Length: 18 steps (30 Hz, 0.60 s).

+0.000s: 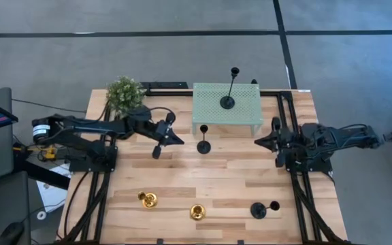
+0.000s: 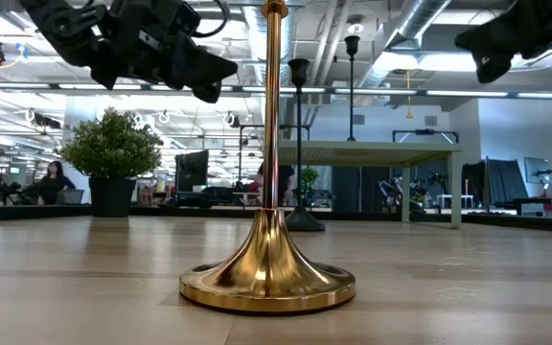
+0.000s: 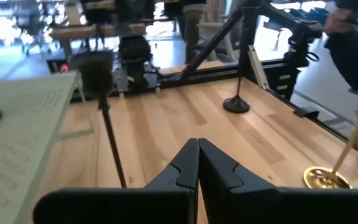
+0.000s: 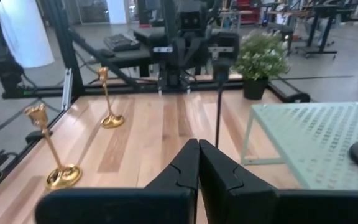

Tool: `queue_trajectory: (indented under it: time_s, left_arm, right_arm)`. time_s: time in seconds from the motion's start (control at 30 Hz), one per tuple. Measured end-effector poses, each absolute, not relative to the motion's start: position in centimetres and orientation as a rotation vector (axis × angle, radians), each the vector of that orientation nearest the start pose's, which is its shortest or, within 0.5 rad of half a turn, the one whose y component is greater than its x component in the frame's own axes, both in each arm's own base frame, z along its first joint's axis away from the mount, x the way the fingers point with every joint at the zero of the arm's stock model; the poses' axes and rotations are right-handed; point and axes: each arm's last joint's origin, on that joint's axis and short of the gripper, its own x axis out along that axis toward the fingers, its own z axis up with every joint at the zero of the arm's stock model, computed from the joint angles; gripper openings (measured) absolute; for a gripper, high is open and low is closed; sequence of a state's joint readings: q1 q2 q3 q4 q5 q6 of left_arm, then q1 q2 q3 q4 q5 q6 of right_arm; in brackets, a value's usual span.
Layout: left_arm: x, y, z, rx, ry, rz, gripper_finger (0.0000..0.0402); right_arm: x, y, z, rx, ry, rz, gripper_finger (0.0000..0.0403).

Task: Pick & Place candle stick holders
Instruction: Put the top black candle holder on the shelf

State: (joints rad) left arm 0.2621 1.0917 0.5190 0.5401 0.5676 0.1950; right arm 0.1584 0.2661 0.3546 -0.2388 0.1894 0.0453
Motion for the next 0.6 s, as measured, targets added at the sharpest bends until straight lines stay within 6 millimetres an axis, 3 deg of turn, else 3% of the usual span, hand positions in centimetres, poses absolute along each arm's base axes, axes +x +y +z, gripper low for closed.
queue_trajectory:
  time_s: [0.2, 0.6]
  left_arm:
    - [23.3, 4.2, 24.4, 0.099, 0.040, -0.280, 0.0007]
    - [24.7, 3.2, 24.0, 0.210, -0.042, -0.330, 0.0026]
  right_arm:
    - [9.9, 1.2, 23.9, -0.008, 0.147, -0.018, 0.0000]
    - [9.9, 1.2, 24.0, -0.009, 0.135, -0.018, 0.0000]
